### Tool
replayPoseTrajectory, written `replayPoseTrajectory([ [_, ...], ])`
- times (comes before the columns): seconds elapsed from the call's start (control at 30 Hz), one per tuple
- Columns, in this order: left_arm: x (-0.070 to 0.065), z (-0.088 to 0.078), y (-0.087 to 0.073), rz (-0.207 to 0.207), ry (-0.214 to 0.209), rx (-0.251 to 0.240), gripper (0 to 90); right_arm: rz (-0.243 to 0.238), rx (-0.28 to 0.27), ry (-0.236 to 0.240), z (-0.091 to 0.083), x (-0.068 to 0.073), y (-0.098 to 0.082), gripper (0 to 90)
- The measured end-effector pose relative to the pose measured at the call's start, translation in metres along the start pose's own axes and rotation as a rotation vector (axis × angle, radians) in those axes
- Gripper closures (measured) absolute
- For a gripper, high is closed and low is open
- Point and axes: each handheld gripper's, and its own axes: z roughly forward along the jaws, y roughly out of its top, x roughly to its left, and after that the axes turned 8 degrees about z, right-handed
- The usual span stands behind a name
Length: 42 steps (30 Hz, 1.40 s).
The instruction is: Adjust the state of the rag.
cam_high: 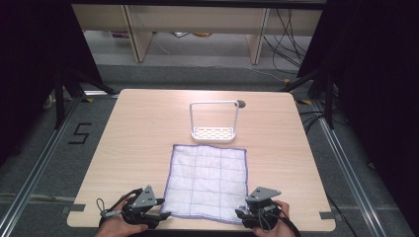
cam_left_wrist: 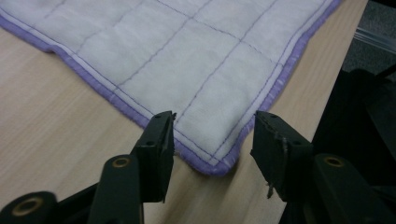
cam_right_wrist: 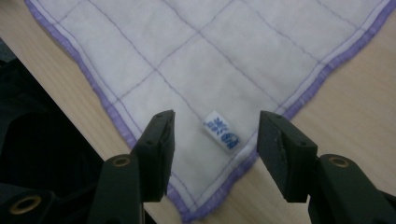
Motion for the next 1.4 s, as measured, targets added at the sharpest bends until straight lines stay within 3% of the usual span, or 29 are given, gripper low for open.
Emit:
replayPoseTrajectory([
  [0.03, 0.000, 0.001, 0.000, 0.029, 0.001, 0.015, 52.9, -0.009, 0.000, -0.010, 0.001, 0.001, -0.003, 47.9],
  [0.07, -0.001, 0.002, -0.001, 0.033, -0.004, 0.016, 56.4, -0.020, -0.006, -0.018, 0.002, 0.002, -0.006, 48.1],
  [0.1, -0.001, 0.002, 0.000, 0.076, 0.002, 0.021, 59.4, -0.007, 0.021, -0.018, 0.001, 0.003, -0.007, 48.3],
  [0.13, -0.003, 0.003, 0.000, 0.063, 0.007, 0.016, 63.7, -0.029, 0.022, -0.036, 0.004, 0.002, -0.009, 49.9],
  [0.17, -0.002, 0.003, 0.001, 0.099, 0.020, 0.030, 68.3, -0.024, 0.036, -0.044, 0.004, 0.002, -0.009, 52.1],
  [0.3, -0.006, 0.005, 0.004, 0.147, 0.020, 0.031, 84.3, -0.050, 0.049, -0.020, 0.004, 0.002, -0.012, 77.1],
  [0.33, -0.008, 0.006, 0.004, 0.146, 0.013, 0.022, 85.0, -0.091, 0.044, -0.037, 0.004, 0.001, -0.011, 81.4],
  [0.37, -0.010, 0.007, 0.006, 0.156, 0.003, 0.019, 85.3, -0.102, 0.044, -0.048, 0.003, 0.000, -0.012, 83.3],
  [0.43, -0.015, 0.007, 0.008, 0.191, -0.016, 0.027, 85.5, -0.092, 0.046, -0.053, 0.001, -0.001, -0.013, 85.1],
  [0.5, -0.022, 0.009, 0.010, 0.171, -0.046, 0.010, 85.4, -0.095, 0.060, -0.052, -0.004, -0.005, -0.015, 85.8],
  [0.57, -0.026, 0.010, 0.012, 0.199, -0.056, 0.014, 85.2, -0.087, 0.058, -0.058, -0.009, -0.008, -0.018, 85.9],
  [0.63, -0.030, 0.012, 0.013, 0.188, -0.074, 0.010, 84.4, -0.090, 0.046, -0.063, -0.011, -0.009, -0.022, 85.7],
  [0.67, -0.029, 0.012, 0.013, 0.160, -0.096, -0.005, 81.5, -0.082, 0.055, -0.058, -0.013, -0.010, -0.023, 84.5],
  [0.7, -0.028, 0.011, 0.014, 0.149, -0.104, -0.008, 73.6, -0.046, 0.051, -0.043, -0.015, -0.011, -0.024, 76.7],
  [0.73, -0.028, 0.010, 0.013, 0.113, -0.107, -0.029, 67.0, -0.039, 0.032, -0.043, -0.016, -0.012, -0.023, 69.6],
  [0.83, -0.014, 0.000, 0.019, 0.051, -0.096, -0.097, 47.1, 0.002, -0.051, -0.059, -0.023, -0.019, -0.013, 54.9],
  [0.87, -0.005, -0.005, 0.022, 0.018, -0.072, -0.111, 44.2, -0.022, -0.078, -0.068, -0.024, -0.023, -0.008, 52.4],
  [0.9, 0.003, -0.007, 0.025, -0.011, -0.044, -0.131, 41.6, 0.004, -0.117, -0.075, -0.026, -0.027, 0.000, 51.8],
  [1.0, 0.031, -0.010, 0.033, -0.047, 0.053, -0.151, 40.2, 0.016, -0.192, -0.076, -0.024, -0.043, 0.024, 47.1],
  [1.07, 0.058, -0.006, 0.039, -0.065, 0.096, -0.129, 39.1, 0.051, -0.194, -0.075, -0.018, -0.056, 0.046, 46.1],
  [1.1, 0.068, -0.002, 0.042, -0.086, 0.127, -0.131, 38.3, 0.033, -0.194, -0.085, -0.013, -0.063, 0.056, 46.2],
  [1.17, 0.087, 0.006, 0.046, -0.121, 0.150, -0.125, 37.9, 0.039, -0.193, -0.113, -0.003, -0.074, 0.072, 46.2],
  [1.2, 0.099, 0.013, 0.049, -0.151, 0.185, -0.124, 37.8, 0.046, -0.184, -0.115, 0.003, -0.080, 0.080, 46.4],
  [1.23, 0.106, 0.018, 0.050, -0.162, 0.206, -0.118, 36.7, 0.074, -0.172, -0.116, 0.012, -0.087, 0.092, 46.4],
  [1.4, 0.130, 0.039, 0.056, -0.191, 0.199, -0.077, 35.4, 0.083, -0.142, -0.139, 0.042, -0.111, 0.118, 46.4],
])
